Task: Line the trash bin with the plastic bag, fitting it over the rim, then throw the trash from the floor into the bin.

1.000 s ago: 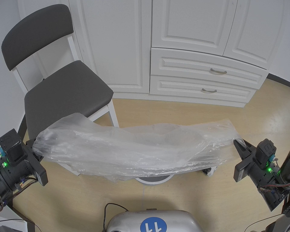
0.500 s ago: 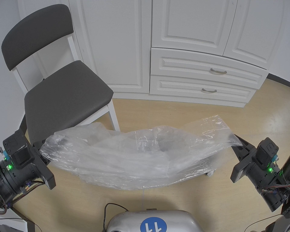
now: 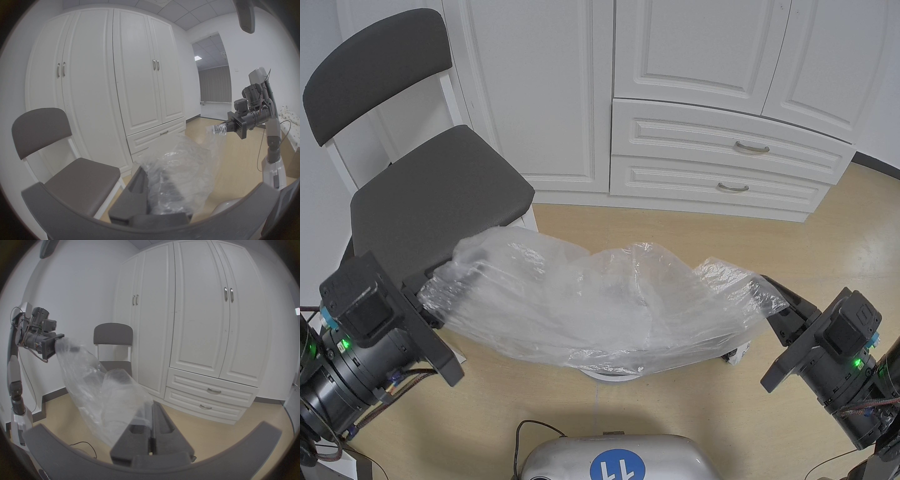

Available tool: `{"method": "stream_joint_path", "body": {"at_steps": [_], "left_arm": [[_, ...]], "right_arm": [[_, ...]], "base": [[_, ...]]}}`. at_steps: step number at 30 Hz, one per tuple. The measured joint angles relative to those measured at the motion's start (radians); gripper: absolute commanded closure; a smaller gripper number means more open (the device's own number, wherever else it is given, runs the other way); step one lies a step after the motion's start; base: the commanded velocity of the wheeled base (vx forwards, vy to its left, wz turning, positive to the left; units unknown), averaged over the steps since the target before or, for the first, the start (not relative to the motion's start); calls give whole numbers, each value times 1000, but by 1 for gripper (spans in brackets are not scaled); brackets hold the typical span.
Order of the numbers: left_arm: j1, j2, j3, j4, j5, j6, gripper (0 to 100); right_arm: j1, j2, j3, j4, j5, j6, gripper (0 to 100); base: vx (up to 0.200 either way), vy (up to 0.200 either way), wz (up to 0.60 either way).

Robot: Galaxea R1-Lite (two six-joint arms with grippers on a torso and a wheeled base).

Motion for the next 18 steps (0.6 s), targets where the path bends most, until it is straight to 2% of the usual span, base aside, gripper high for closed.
{"method": "stream_joint_path", "body": {"at_steps": [5, 10, 14, 18], "left_arm": [[-48, 37, 15, -27, -1, -6, 100], [-95, 61, 18, -39, -1, -34, 100], [-116, 81, 18, -92, -1, -40, 100], [-128, 96, 27, -123, -2, -41, 100]], "right_arm": [[34, 10, 10, -24, 18, 1, 100], [53, 20, 43, -69, 78, -11, 100], [69, 23, 75, -81, 122, -25, 100], [111, 33, 92, -109, 137, -28, 100]], "base": [[0, 0, 0], [0, 0, 0], [0, 0, 0], [0, 0, 0]]}}
